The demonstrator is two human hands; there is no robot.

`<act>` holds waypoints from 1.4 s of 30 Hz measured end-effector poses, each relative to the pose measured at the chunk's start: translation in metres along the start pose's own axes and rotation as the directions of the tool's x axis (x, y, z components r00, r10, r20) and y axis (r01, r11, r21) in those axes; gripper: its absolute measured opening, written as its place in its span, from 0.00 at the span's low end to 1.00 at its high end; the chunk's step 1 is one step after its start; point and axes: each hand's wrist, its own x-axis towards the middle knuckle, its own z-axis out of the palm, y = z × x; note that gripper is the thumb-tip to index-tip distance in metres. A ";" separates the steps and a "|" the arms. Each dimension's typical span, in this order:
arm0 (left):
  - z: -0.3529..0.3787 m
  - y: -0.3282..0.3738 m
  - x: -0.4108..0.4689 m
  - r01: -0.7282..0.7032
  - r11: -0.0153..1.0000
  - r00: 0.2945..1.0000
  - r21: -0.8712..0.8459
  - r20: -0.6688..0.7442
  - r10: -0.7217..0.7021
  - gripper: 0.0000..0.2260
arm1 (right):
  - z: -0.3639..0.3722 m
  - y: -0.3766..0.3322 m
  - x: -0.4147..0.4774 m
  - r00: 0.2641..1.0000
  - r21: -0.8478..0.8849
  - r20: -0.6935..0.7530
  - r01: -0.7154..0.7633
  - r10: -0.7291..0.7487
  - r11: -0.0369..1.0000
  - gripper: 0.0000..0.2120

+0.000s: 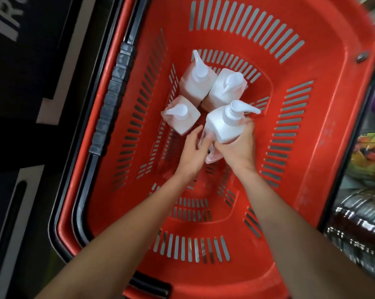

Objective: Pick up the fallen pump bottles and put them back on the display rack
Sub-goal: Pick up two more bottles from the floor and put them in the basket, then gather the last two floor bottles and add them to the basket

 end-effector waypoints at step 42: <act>-0.131 0.209 -0.232 -0.183 0.200 0.979 0.963 0.160 0.126 0.27 | -0.136 -0.215 -0.198 0.897 -0.721 0.439 0.388 -0.056 0.574 0.22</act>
